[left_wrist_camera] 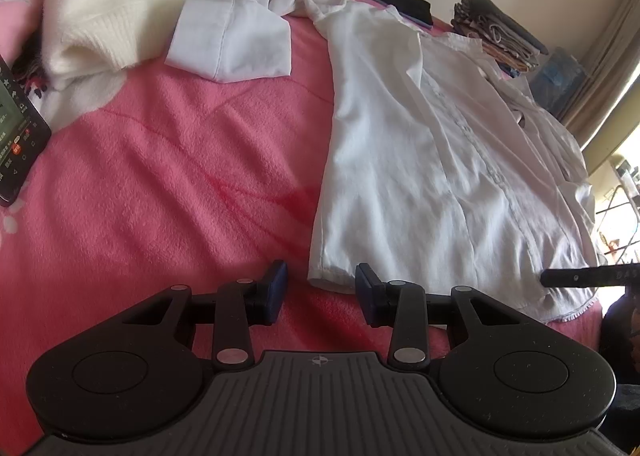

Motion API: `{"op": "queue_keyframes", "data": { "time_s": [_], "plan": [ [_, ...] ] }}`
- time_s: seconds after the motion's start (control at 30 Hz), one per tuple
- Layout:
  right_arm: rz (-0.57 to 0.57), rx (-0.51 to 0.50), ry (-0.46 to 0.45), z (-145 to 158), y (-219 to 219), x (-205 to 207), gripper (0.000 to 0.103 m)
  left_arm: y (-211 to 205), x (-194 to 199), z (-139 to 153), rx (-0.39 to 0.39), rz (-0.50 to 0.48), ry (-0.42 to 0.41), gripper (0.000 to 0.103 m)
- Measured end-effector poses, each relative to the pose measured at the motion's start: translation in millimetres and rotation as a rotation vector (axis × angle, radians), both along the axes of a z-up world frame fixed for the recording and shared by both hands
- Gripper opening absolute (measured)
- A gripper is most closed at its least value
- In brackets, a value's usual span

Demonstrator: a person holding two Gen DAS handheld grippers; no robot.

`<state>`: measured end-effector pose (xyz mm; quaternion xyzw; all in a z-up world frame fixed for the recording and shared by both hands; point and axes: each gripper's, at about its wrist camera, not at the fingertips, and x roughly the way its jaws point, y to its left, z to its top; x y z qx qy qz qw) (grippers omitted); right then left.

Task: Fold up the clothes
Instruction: 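Grasp the bottom of the shirt placket with the right gripper and hold, then open the right gripper and release the placket bottom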

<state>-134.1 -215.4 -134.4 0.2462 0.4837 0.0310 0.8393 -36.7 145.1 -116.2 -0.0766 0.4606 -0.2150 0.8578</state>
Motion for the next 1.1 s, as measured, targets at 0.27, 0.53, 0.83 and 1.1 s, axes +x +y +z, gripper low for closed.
{"op": "queue_keyframes", "data": {
  "time_s": [0.27,0.53,0.83,1.1],
  "plan": [
    [-0.03,0.039,0.01,4,-12,-12,0.0,2,-2,1,0.0,-0.003,-0.003,0.037],
    [-0.014,0.036,0.023,6,-13,-21,0.0,5,-3,2,0.001,-0.004,-0.001,0.037],
    [-0.011,0.045,0.048,-3,-10,-25,0.0,9,-2,5,0.004,-0.001,-0.003,0.037],
    [0.013,-0.007,0.038,-1,-3,-26,0.0,12,3,9,-0.037,0.016,-0.003,0.037]
  ]
}}
